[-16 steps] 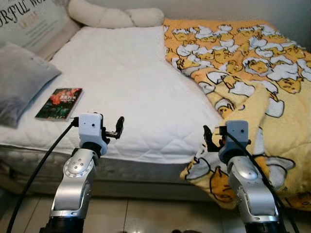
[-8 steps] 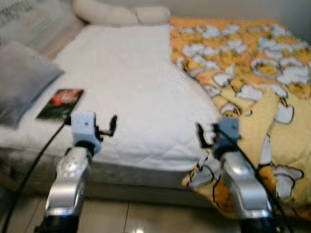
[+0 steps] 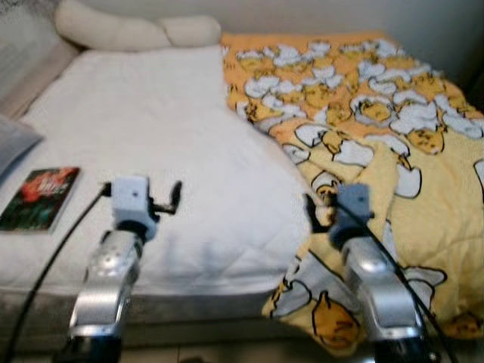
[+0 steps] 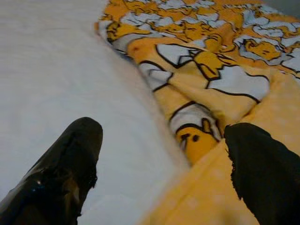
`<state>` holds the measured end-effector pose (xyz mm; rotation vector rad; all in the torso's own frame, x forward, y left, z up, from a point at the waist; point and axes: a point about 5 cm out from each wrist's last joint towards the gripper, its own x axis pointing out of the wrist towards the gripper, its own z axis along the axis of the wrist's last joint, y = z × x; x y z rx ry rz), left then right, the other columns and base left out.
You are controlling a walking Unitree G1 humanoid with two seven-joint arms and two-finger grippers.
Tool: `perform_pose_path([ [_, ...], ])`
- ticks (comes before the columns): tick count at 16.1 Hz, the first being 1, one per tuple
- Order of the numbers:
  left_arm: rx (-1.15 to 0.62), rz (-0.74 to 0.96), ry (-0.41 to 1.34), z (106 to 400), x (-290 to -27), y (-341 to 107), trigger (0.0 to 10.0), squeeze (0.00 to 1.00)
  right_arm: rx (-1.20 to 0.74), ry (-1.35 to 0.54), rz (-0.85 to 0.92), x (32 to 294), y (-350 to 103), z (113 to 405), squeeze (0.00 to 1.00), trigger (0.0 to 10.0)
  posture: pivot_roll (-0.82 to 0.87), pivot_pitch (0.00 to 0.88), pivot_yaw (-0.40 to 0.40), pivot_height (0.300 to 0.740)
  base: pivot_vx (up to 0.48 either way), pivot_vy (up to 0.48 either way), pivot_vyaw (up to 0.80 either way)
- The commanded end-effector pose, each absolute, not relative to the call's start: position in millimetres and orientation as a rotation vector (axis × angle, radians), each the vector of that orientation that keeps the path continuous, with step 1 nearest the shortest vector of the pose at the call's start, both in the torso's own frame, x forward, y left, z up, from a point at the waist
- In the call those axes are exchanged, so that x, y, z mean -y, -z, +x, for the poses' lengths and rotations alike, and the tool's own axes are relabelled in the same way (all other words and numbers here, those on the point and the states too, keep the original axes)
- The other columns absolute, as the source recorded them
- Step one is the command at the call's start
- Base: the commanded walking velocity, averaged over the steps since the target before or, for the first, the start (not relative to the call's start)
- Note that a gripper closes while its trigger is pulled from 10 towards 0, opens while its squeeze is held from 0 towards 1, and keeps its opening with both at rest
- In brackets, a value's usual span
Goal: Clean up the room
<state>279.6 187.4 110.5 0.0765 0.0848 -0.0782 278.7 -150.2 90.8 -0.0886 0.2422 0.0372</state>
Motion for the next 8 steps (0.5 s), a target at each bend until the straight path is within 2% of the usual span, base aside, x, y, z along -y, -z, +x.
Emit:
perform_pose_path([
  [1, -0.087, 0.078, 0.101, 280, -179, -110, 10.0, 0.05, -0.264, -0.007, -0.116, 160, -90, 280, 0.0, 10.0, -0.07, 0.0, 0.017, 0.74, 0.0, 0.0, 0.0],
  [3, -0.094, 0.092, 0.107, 280, -180, -109, 10.0, 0.04, -0.337, 0.021, -0.108, 160, -83, 282, 0.0, 10.0, -0.07, 0.0, 0.017, 0.74, 0.0, 0.0, 0.0],
  [4, -0.095, 0.104, 0.121, 280, -179, -109, 10.0, 0.04, -0.346, 0.004, -0.094, 158, -82, 286, 1.0, 10.0, -0.07, 0.0, 0.021, 0.74, 0.0, 0.0, 0.0],
  [6, -0.093, 0.117, 0.143, 281, -178, -110, 10.0, 0.04, -0.384, -0.035, -0.152, 152, -80, 295, 1.0, 10.0, -0.07, 0.0, 0.026, 0.74, 0.0, 0.0, 0.0],
  [8, -0.099, 0.139, 0.186, 282, -176, -111, 10.0, 0.04, -0.466, 0.002, -0.254, 154, -74, 308, 1.0, 10.0, -0.07, 0.0, 0.029, 0.74, 0.0, 0.0, 0.0],
])
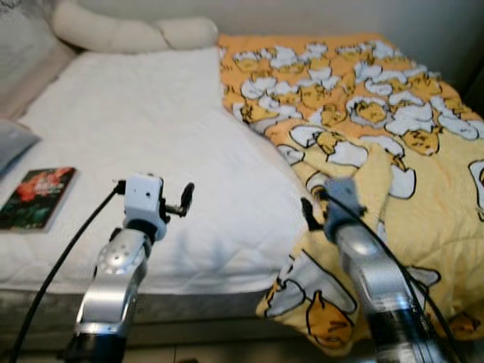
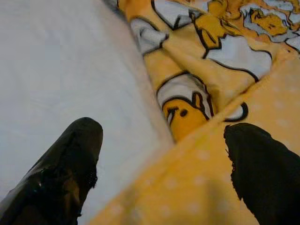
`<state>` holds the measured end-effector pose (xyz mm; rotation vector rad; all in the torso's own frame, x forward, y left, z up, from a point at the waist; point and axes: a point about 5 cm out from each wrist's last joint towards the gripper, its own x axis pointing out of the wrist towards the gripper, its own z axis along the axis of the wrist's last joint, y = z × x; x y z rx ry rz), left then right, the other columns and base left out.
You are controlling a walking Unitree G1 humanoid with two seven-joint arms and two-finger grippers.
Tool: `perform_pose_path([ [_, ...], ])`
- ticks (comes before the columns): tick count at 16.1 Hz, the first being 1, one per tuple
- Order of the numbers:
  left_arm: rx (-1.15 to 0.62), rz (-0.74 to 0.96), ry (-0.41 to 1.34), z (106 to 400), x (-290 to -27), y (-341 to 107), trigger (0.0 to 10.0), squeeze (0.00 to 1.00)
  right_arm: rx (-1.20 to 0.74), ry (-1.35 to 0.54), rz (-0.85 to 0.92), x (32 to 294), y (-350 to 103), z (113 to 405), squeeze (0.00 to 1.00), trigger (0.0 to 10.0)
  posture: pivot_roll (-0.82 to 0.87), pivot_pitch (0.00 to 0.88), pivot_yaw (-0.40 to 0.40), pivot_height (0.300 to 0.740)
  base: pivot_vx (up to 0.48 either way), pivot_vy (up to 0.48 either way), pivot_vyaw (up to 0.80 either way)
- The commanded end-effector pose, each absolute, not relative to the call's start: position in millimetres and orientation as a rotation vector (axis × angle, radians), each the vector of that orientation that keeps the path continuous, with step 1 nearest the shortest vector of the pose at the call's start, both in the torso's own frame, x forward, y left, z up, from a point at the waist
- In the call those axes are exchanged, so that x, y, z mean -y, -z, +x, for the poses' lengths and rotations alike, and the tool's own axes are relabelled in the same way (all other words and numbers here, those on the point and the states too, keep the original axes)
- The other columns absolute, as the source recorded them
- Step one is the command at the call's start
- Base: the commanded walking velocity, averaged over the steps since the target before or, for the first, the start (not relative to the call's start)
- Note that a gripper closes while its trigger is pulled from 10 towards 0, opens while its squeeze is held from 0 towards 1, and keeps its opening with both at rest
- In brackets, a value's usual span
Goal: Clean up the room
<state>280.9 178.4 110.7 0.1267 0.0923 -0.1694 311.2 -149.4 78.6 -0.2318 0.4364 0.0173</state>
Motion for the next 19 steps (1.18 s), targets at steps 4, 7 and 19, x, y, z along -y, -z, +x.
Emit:
perform_pose_path([
  [4, -0.129, 0.197, 0.313, 278, -172, -111, 10.0, 0.05, -0.579, 0.041, -0.346, 148, -62, 336, 1.0, 10.0, -0.04, 0.0, 0.021, 0.74, 0.0, 0.0, 0.0],
  [7, -0.159, 0.281, 0.441, 271, -172, -111, 10.0, 0.05, -0.655, 0.089, -0.348, 142, -53, 342, 1.0, 10.0, 0.0, 0.0, 0.006, 0.74, 0.0, 0.0, 0.0],
  [19, -0.22, 0.345, 0.651, 239, -173, -122, 10.0, 0.05, -0.744, 0.136, -0.201, 139, -29, 333, 0.0, 9.1, 0.09, 0.028, -0.008, 0.74, 0.0, 0.0, 0.0],
])
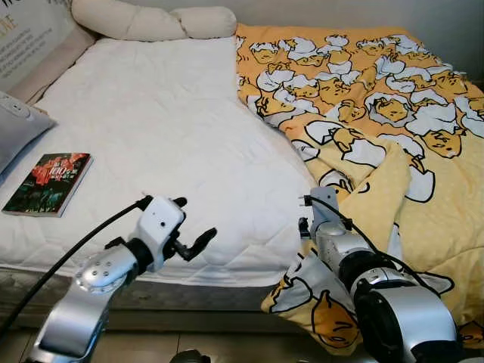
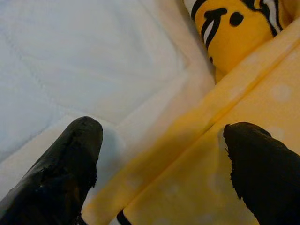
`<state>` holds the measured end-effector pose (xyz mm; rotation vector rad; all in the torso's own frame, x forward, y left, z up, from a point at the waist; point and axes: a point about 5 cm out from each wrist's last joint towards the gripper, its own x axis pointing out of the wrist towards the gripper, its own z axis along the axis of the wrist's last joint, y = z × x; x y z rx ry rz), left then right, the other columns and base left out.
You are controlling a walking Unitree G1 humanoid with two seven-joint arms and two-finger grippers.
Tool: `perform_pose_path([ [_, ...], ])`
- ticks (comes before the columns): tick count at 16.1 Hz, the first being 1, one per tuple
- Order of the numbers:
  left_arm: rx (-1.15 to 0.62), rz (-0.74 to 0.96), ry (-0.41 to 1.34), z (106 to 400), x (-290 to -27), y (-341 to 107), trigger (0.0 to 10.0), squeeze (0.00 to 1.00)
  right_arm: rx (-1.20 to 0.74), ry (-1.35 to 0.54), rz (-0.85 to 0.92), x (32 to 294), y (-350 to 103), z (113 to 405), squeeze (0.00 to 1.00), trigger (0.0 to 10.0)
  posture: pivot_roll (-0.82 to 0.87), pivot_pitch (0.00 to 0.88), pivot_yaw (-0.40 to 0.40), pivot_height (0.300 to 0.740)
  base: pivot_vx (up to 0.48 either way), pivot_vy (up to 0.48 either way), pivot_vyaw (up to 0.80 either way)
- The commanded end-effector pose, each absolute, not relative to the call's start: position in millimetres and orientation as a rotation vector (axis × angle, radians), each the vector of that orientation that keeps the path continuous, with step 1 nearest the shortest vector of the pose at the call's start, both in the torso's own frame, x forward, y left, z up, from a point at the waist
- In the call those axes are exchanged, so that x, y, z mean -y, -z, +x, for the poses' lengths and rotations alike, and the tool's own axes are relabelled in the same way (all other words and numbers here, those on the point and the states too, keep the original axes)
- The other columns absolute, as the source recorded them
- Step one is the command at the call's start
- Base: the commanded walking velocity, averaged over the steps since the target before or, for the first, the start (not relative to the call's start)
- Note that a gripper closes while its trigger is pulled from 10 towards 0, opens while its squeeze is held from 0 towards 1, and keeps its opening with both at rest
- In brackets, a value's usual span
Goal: Clean up the room
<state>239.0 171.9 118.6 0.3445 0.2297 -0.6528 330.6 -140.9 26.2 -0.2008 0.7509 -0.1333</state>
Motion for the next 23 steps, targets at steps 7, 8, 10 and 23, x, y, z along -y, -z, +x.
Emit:
perform_pose_path([
  [7, -0.242, 0.313, 0.682, 232, -165, -123, 10.0, 0.05, -0.796, 0.192, -0.162, 139, -14, 320, 0.0, 2.6, 0.09, 0.052, -0.021, 0.74, 0.0, 0.0, 0.0],
  [8, -0.249, 0.316, 0.688, 230, -165, -123, 10.0, 0.05, -0.806, 0.197, -0.124, 140, -12, 318, 0.0, 0.9, 0.09, 0.067, -0.021, 0.74, 0.0, 0.0, 0.0],
  [10, -0.264, 0.327, 0.696, 227, -167, -123, 10.0, 0.05, -0.83, 0.213, -0.08, 143, -8, 314, 0.0, 0.0, 0.1, 0.09, -0.021, 0.74, 0.0, 0.0, 0.0],
  [23, -0.305, 0.337, 0.724, 218, -171, -125, 10.0, 0.05, -0.843, 0.198, 0.036, 155, 0, 308, 0.0, 0.0, 0.12, 0.112, -0.014, 0.74, 0.0, 0.0, 0.0],
])
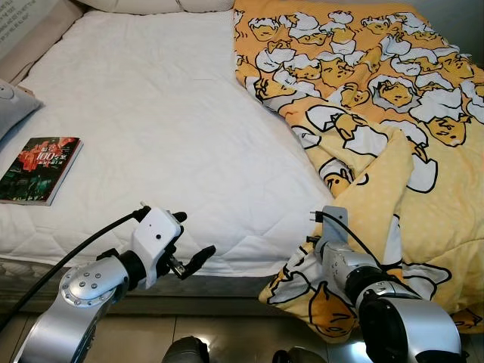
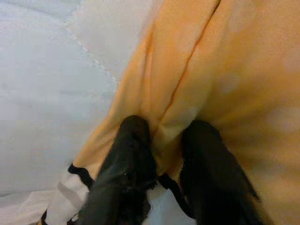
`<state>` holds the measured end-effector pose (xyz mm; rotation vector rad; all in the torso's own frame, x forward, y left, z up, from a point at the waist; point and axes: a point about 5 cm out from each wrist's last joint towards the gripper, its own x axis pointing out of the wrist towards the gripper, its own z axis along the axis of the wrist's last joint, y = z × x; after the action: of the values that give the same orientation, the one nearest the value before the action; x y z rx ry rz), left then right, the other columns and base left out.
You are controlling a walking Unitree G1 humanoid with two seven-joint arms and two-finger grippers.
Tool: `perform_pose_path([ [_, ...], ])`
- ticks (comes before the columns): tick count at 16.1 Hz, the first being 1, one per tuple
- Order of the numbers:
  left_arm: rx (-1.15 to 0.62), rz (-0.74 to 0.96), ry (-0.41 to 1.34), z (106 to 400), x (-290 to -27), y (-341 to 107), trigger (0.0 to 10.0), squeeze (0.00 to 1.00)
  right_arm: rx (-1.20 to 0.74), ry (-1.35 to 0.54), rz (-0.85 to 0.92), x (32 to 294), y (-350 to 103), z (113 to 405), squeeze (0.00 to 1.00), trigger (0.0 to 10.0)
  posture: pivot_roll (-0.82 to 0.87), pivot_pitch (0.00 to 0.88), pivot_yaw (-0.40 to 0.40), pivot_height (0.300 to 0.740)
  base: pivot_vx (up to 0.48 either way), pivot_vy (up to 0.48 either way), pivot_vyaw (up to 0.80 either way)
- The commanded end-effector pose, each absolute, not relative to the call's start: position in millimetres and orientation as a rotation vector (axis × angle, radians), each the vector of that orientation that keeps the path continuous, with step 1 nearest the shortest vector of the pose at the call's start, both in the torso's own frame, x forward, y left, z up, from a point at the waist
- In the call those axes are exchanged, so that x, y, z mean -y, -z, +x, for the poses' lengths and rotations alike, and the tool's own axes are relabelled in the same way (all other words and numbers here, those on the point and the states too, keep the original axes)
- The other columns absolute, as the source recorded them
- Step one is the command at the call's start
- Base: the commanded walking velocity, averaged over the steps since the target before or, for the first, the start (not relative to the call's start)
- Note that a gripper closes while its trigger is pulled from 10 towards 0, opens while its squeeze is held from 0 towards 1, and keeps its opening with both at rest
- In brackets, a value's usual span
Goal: Clean up the room
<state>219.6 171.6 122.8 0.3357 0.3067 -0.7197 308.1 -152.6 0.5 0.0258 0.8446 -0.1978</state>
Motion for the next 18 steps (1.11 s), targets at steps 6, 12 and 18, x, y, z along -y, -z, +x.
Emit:
perform_pose_path([
  [6, -0.299, 0.334, 0.733, 223, -169, -124, 10.0, 0.05, -0.821, 0.093, 0.061, 156, 0, 308, 0.0, 0.0, 0.1, 0.09, -0.013, 0.74, 0.0, 0.0, 0.0],
  [12, -0.299, 0.315, 0.745, 225, -165, -115, 10.0, 0.05, -0.812, -0.144, 0.021, 164, 5, 300, 0.0, 0.0, 0.02, 0.0, 0.007, 0.74, 0.0, 0.0, 0.0],
  [18, -0.283, 0.308, 0.794, 233, -154, -108, 10.0, 0.05, -0.618, -1.035, -0.176, 176, -24, 245, 0.0, 0.0, -0.05, 0.0, 0.042, 0.74, 0.0, 0.0, 0.0],
])
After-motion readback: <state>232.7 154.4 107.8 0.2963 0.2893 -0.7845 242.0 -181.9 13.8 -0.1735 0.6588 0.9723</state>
